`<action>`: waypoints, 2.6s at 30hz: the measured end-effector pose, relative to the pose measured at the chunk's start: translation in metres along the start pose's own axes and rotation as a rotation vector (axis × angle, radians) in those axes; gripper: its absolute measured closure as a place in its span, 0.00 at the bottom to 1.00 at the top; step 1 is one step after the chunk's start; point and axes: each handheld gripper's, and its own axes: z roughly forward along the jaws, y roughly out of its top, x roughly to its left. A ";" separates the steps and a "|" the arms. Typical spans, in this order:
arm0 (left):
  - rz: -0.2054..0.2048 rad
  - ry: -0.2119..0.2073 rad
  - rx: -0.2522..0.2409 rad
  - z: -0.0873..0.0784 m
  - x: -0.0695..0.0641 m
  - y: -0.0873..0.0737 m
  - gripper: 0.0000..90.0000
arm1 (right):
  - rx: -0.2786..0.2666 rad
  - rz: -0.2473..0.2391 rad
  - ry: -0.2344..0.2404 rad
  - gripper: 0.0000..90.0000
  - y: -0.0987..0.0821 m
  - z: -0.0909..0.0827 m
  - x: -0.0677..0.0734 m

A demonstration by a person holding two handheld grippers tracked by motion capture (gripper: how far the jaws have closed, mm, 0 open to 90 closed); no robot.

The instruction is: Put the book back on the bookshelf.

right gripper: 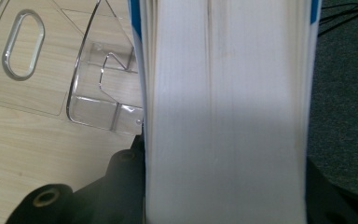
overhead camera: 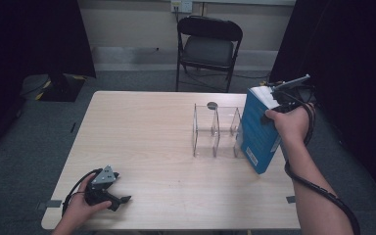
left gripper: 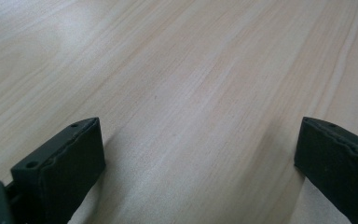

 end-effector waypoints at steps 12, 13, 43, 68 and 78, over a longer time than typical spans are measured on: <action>0.004 0.003 0.001 0.000 0.000 0.000 0.00 | 0.001 -0.003 -0.006 0.68 0.010 0.009 0.006; 0.005 0.003 0.002 0.000 0.000 0.000 0.00 | 0.001 -0.005 -0.009 0.68 0.011 0.009 0.006; 0.005 0.002 0.003 0.000 0.000 0.000 0.00 | -0.001 0.007 -0.004 0.67 0.003 0.019 0.001; 0.001 -0.004 0.003 0.000 0.000 0.000 0.00 | -0.026 -0.012 -0.026 0.69 0.019 0.015 0.011; 0.011 -0.001 0.004 0.001 0.001 0.001 0.00 | -0.098 0.017 -0.022 0.69 0.026 0.018 0.005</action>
